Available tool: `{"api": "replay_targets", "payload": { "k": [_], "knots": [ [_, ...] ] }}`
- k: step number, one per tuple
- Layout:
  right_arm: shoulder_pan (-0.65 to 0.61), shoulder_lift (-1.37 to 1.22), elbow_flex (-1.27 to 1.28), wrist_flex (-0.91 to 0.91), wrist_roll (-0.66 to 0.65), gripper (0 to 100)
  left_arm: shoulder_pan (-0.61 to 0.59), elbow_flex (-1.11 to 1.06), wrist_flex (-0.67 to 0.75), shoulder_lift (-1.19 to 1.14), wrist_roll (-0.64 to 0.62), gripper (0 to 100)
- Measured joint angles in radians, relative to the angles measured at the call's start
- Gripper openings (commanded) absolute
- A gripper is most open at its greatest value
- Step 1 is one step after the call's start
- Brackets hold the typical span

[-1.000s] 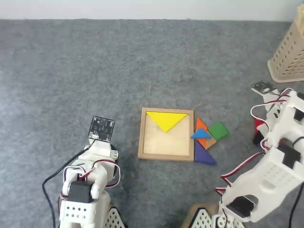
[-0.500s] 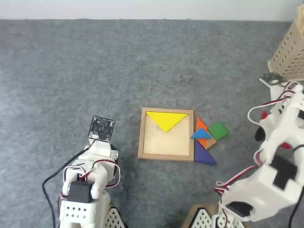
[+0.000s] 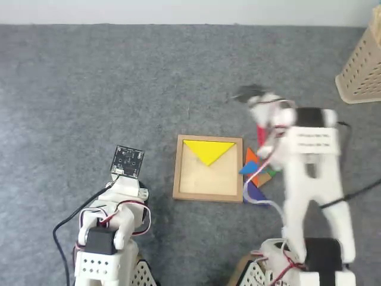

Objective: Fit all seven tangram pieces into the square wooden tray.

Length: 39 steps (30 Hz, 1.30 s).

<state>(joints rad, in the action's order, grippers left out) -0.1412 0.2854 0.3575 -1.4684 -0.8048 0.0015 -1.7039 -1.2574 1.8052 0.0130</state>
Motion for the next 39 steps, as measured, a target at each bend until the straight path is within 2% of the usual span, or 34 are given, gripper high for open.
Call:
{"api": "replay_targets", "payload": {
  "k": [3,7,12,18,24,29,34,36,39],
  "knots": [
    [-0.147,-0.049,-0.028,0.000,0.021,5.4,0.000,0.000,0.000,0.000,0.000,1],
    [-0.249,-0.219,-0.132,0.000,0.035,0.7,0.000,0.000,0.000,0.000,0.000,1],
    [-0.322,-0.417,-0.267,0.000,0.025,1.2,0.000,0.000,0.000,0.000,0.000,1],
    [-0.404,-0.460,-0.305,-0.002,-0.061,1.2,-0.002,0.000,0.000,0.000,0.000,1],
    [-0.364,-0.460,-0.305,-0.023,-0.037,1.2,0.000,0.000,0.000,0.000,0.000,1],
    [-0.296,-0.460,-0.339,0.025,0.081,2.6,0.000,0.000,0.000,0.000,0.000,1],
    [-0.288,-0.539,-0.493,0.089,0.226,13.6,0.000,0.000,0.000,0.000,0.000,1],
    [-0.288,-0.611,-0.582,0.089,0.318,13.4,0.000,0.000,0.000,0.000,0.000,1],
    [-0.305,-0.747,-0.729,0.120,0.523,13.8,0.000,0.000,0.000,0.000,0.000,1]
  ]
}}
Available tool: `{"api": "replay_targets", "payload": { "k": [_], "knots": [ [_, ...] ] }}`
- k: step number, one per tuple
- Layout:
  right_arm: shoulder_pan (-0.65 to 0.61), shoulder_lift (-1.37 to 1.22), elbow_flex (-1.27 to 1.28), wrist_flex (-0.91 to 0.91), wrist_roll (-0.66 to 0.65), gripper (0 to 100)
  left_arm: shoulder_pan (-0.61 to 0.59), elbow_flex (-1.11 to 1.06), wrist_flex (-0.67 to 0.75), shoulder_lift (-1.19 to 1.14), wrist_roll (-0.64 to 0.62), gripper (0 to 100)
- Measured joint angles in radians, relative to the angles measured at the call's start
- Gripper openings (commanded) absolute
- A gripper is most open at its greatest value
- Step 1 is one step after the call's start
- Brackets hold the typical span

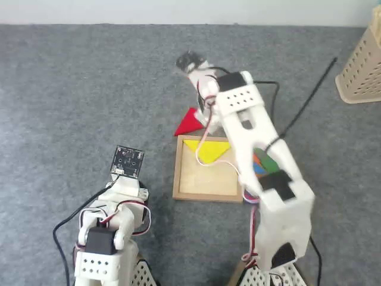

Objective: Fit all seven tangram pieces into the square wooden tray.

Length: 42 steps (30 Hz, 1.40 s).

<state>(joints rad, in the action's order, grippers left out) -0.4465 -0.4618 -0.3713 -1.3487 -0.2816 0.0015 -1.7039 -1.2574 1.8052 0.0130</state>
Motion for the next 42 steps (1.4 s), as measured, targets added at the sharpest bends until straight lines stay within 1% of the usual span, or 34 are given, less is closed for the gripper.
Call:
{"api": "replay_targets", "payload": {
  "k": [6,9,11,13,15,19,22,26,28,32,38,42],
  "knots": [
    [-0.052,-0.299,-0.315,0.097,0.411,15.1,0.000,0.000,0.000,0.000,0.000,1],
    [-0.049,-0.433,-0.448,0.103,0.562,23.3,0.000,0.000,0.000,0.000,0.000,1],
    [-0.049,-0.508,-0.512,0.106,0.597,29.4,0.000,0.000,0.000,0.000,0.000,1],
    [-0.051,-0.568,-0.563,0.106,0.606,33.6,0.000,0.000,0.000,0.000,0.000,1],
    [-0.057,-0.608,-0.611,0.089,0.609,35.5,0.000,0.000,0.000,0.000,0.000,1],
    [-0.058,-0.658,-0.695,0.008,0.609,34.1,0.000,0.000,0.000,0.000,0.000,1],
    [-0.058,-0.678,-0.743,-0.083,0.609,30.7,0.000,0.000,0.000,0.000,0.000,1],
    [-0.057,-0.680,-0.783,-0.212,0.609,20.8,0.000,0.000,0.000,0.000,0.000,1],
    [-0.052,-0.680,-0.804,-0.259,0.600,17.7,0.000,0.000,0.000,0.000,0.000,1],
    [-0.043,-0.680,-0.833,-0.301,0.519,17.0,0.000,0.000,0.000,0.000,0.000,1],
    [0.003,-0.681,-0.902,-0.396,0.474,17.0,0.000,0.000,0.000,0.000,0.000,1],
    [-0.002,-0.681,-0.982,-0.402,0.384,16.6,0.000,0.000,0.000,0.000,0.000,1]
  ]
}}
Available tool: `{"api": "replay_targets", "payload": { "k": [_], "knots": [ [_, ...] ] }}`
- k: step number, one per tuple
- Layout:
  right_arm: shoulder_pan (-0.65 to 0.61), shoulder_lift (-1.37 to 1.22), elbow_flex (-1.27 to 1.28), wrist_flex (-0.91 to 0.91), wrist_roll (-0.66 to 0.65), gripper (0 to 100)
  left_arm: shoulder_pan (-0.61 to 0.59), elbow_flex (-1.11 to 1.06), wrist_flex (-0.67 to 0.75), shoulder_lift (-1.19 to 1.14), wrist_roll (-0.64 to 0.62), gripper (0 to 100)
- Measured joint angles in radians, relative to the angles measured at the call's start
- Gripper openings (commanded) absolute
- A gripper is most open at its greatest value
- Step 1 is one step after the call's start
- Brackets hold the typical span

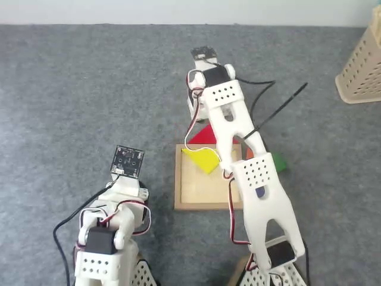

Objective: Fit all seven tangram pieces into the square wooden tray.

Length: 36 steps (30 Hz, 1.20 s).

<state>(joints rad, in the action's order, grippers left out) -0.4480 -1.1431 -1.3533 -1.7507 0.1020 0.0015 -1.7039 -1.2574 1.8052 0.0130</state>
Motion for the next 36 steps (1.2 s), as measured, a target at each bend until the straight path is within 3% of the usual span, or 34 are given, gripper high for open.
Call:
{"api": "replay_targets", "payload": {
  "k": [7,13,18,23,36],
  "knots": [
    [0.005,0.000,-0.025,-0.002,-0.152,18.0,0.000,0.000,0.000,0.000,0.000,1],
    [0.011,-0.063,-0.025,0.003,-0.141,23.1,-0.002,0.000,0.000,0.000,0.000,1],
    [0.011,-0.126,-0.025,0.037,-0.087,17.5,0.000,0.000,0.000,0.000,0.000,1],
    [0.021,-0.133,-0.054,0.018,-0.081,0.4,0.000,0.000,0.000,0.000,0.000,1],
    [0.015,-0.135,-0.130,-0.005,-0.078,0.6,0.000,0.000,0.000,0.000,0.000,1]
  ]
}}
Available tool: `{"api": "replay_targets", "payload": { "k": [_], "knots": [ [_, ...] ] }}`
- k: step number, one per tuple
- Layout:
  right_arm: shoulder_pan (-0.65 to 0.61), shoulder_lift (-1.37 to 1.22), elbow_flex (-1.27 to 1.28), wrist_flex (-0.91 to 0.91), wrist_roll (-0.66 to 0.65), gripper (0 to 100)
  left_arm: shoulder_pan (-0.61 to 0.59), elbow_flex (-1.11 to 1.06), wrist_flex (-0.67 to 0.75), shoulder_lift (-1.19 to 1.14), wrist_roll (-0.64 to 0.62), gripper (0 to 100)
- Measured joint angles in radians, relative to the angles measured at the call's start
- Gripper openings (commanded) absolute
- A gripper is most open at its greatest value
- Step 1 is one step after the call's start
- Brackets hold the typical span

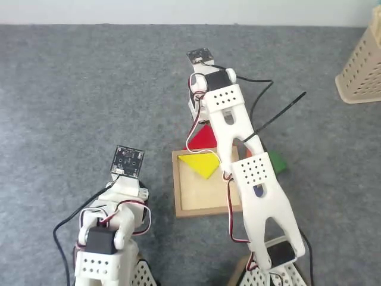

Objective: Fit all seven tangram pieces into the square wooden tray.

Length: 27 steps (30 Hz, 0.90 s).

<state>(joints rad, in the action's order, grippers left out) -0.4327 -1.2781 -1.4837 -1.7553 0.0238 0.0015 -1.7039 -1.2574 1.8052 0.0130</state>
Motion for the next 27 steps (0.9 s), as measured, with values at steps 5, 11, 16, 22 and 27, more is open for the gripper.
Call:
{"api": "replay_targets", "payload": {
  "k": [5,11,16,22,27],
  "knots": [
    [0.002,0.011,0.061,0.000,0.000,0.9,0.000,0.000,0.000,0.000,0.000,1],
    [0.000,0.187,0.305,0.000,-0.049,3.2,-0.002,0.000,0.000,0.000,0.000,1],
    [-0.005,0.230,0.370,0.000,-0.066,12.5,0.000,0.000,0.000,0.000,0.000,1],
    [-0.044,0.221,0.370,0.005,-0.066,19.0,0.000,0.000,0.000,0.000,0.000,1],
    [-0.064,0.176,0.370,0.025,-0.066,14.3,0.000,0.000,0.000,0.000,0.000,1]
  ]
}}
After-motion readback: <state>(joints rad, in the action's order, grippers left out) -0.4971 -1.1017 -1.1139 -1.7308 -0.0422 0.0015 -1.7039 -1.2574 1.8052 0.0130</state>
